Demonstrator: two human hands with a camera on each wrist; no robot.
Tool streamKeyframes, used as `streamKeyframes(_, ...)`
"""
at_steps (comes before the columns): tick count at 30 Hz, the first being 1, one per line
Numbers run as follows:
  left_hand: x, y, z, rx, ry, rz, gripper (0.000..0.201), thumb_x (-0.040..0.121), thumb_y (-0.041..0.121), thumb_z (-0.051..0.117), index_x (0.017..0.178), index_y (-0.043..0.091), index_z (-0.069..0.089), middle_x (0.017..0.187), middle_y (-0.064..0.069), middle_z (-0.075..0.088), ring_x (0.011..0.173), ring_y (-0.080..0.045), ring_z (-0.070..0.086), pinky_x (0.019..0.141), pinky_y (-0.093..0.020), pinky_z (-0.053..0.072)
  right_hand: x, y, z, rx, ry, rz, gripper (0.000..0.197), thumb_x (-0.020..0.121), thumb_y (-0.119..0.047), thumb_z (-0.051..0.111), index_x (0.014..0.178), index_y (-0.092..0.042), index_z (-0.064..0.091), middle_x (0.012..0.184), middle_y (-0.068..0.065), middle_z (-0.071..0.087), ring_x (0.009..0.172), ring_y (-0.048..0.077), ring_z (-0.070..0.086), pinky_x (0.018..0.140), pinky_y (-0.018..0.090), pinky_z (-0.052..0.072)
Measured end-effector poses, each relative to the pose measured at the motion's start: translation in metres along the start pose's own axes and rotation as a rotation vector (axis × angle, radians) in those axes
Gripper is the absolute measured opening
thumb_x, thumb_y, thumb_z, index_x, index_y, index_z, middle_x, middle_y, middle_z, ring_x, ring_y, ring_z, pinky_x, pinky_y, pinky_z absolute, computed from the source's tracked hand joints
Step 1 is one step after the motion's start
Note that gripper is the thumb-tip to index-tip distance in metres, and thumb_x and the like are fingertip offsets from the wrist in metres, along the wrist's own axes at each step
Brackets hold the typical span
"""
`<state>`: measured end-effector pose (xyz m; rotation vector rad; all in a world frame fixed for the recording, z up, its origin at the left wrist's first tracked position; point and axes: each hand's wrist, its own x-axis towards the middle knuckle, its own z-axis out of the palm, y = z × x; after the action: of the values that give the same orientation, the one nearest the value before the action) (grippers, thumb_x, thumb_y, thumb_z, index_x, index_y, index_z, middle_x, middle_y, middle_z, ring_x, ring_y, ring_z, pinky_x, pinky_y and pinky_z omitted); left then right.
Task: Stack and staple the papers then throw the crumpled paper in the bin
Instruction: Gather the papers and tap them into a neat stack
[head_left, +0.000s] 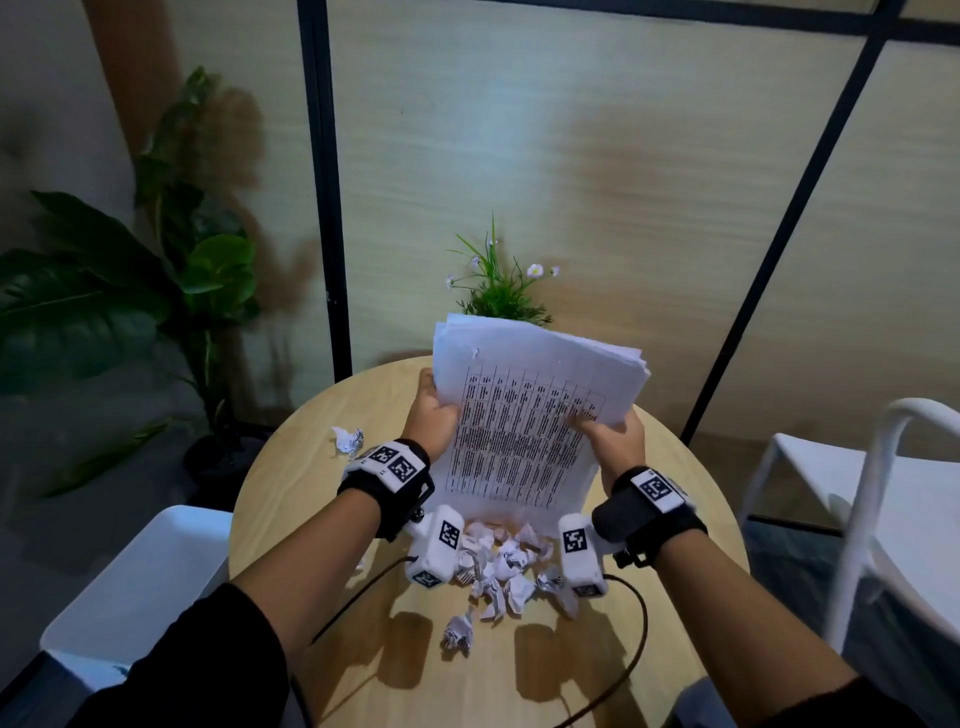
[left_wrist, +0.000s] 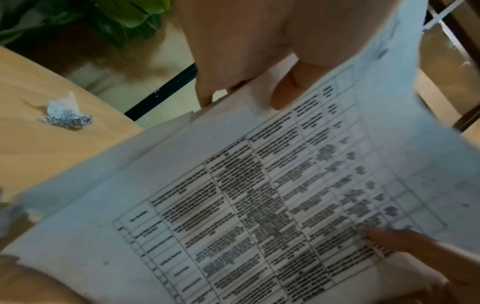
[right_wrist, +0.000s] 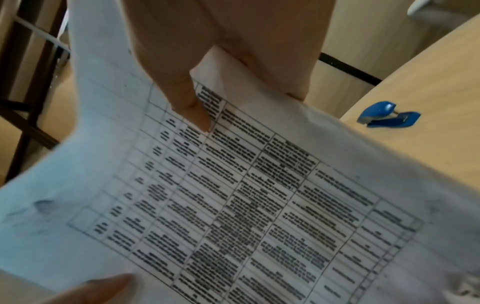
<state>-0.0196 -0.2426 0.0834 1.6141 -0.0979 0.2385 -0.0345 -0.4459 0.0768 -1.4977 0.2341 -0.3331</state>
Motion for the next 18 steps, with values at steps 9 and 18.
streamKeyframes(9, 0.009, 0.003, -0.001, -0.065, 0.027, 0.121, 0.033, 0.087, -0.011, 0.048, 0.107, 0.011, 0.032, 0.093, -0.002, 0.054, 0.077, -0.007, 0.054, 0.059, -0.002, 0.046, 0.004, -0.018, 0.014, -0.045, 0.012, -0.116, 0.048, 0.072, 0.004, 0.069, 0.112, -0.014, 0.049, 0.113, 0.016, 0.062, 0.102, 0.031, 0.062, 0.088, 0.045, 0.053)
streamKeyframes(18, 0.020, 0.010, -0.007, -0.025, 0.050, 0.119, 0.041, 0.086, 0.004, 0.062, 0.125, 0.003, 0.048, 0.111, -0.006, 0.059, 0.102, -0.020, 0.058, 0.088, -0.028, 0.049, -0.011, -0.096, 0.037, -0.564, 0.148, -0.896, 0.087, 0.068, -0.009, 0.056, 0.147, -0.010, 0.020, 0.151, 0.011, 0.026, 0.141, 0.026, 0.025, 0.118, 0.042, 0.021)
